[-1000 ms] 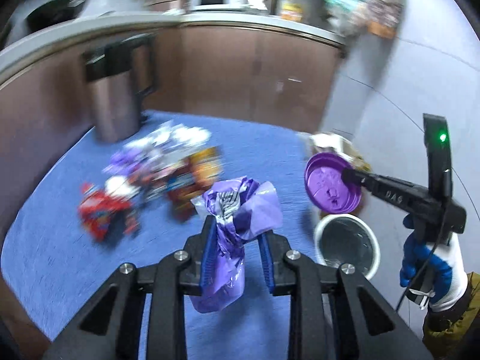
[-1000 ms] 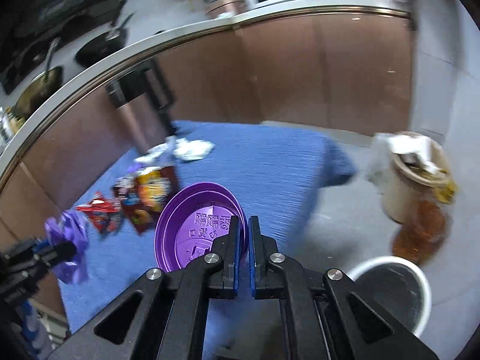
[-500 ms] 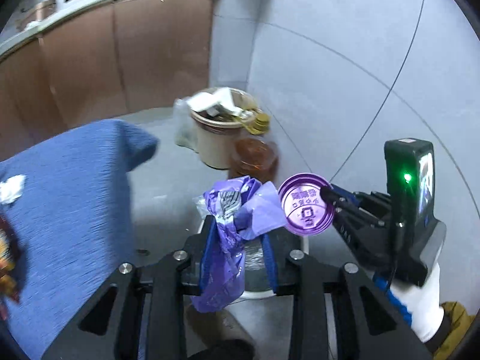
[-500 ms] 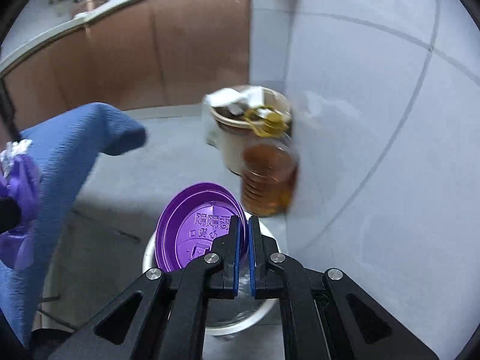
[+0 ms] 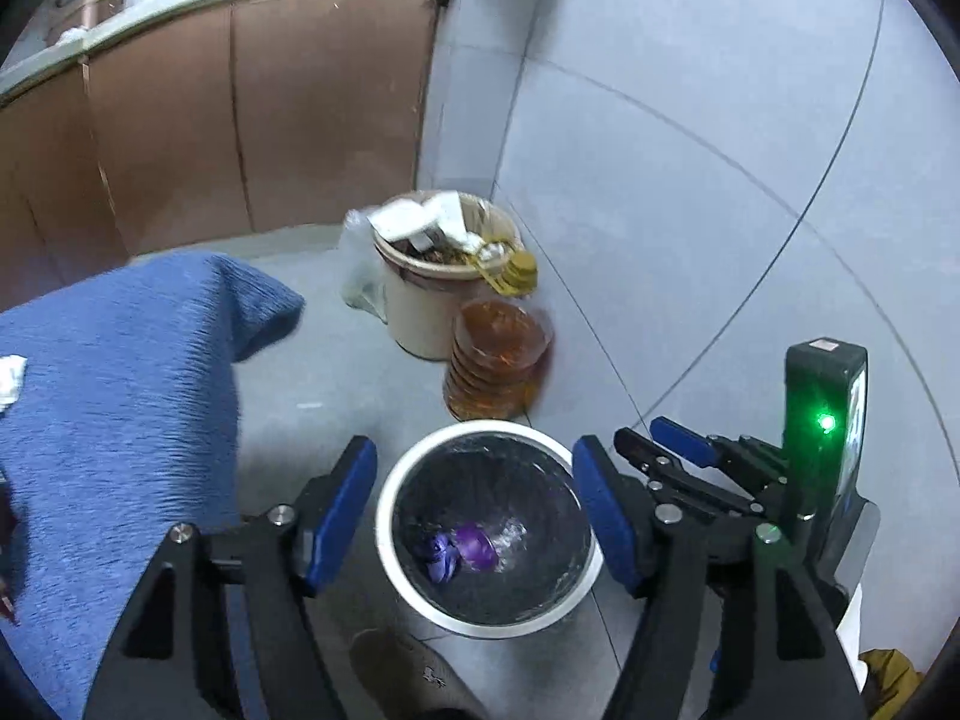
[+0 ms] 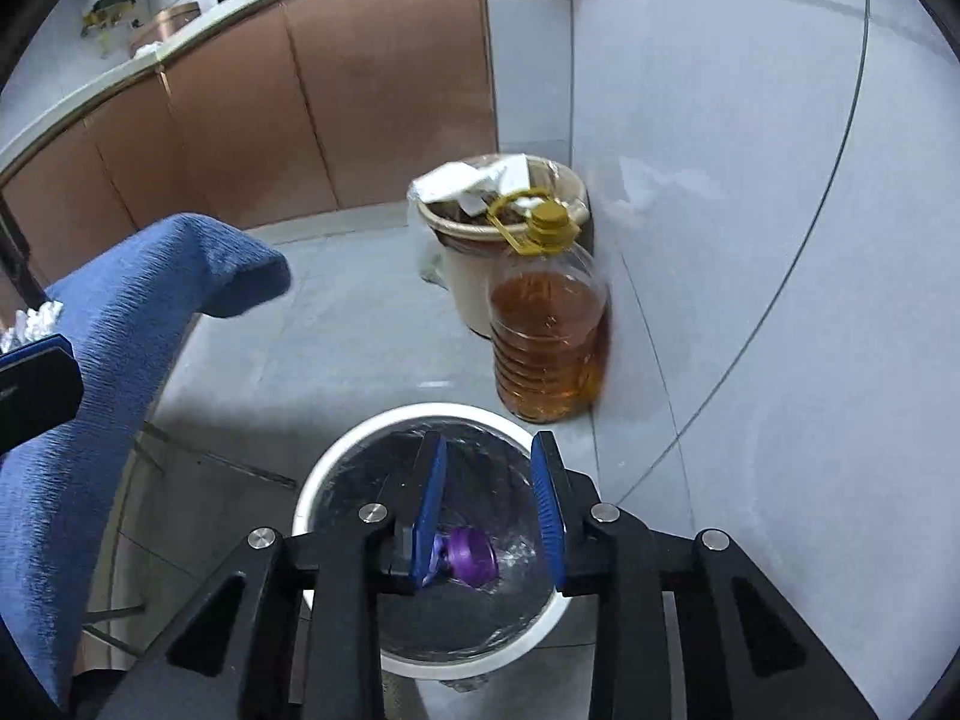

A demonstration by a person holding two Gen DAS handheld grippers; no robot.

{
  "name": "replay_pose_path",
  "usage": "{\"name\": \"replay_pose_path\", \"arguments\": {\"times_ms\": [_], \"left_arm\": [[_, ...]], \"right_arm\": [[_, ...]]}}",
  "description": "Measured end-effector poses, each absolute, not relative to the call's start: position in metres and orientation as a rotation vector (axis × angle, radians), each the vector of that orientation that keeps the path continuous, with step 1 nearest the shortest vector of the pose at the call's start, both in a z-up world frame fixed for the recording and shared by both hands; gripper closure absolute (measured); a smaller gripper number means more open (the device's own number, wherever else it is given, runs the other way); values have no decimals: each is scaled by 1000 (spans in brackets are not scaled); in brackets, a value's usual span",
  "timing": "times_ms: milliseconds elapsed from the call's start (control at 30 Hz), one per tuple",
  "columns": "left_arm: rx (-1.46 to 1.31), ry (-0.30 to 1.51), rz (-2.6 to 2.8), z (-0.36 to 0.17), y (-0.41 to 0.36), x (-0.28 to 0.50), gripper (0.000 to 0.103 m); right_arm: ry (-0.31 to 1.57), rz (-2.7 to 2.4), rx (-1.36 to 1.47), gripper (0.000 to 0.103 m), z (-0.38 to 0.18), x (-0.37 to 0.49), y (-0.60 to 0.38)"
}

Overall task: Collect trash
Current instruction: 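Carry both items to the floor bin and open both tools to drop them, then return both tools to the table toward the red and brown snack wrappers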

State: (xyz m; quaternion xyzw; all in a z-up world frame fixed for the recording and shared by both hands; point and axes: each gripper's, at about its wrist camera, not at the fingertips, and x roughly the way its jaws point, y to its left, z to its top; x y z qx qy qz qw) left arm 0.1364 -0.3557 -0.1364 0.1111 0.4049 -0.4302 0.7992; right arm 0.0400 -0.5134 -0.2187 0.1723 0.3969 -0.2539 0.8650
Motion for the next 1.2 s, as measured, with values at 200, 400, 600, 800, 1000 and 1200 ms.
{"name": "replay_pose_path", "arguments": {"times_ms": [200, 400, 600, 800, 1000, 1200], "left_arm": [[187, 756, -842, -96, -294, 134, 37], [105, 679, -708, -64, -209, 141, 27], [52, 607, -500, -48, -104, 154, 20], [2, 632, -282, -66, -13, 186, 12], [-113, 732, -152, -100, 54, 233, 11], [-154, 830, -125, -137, 69, 270, 11]], "right_arm": [[750, -451, 323, 71, -175, 46, -485], [636, -305, 269, 49, -113, 59, -427], [605, -122, 237, 35, -77, 85, -363], [633, 70, 220, 12, -71, 119, -299], [697, 218, 213, 0, -86, 162, -251], [781, 322, 220, 0, -118, 222, -211]]}}
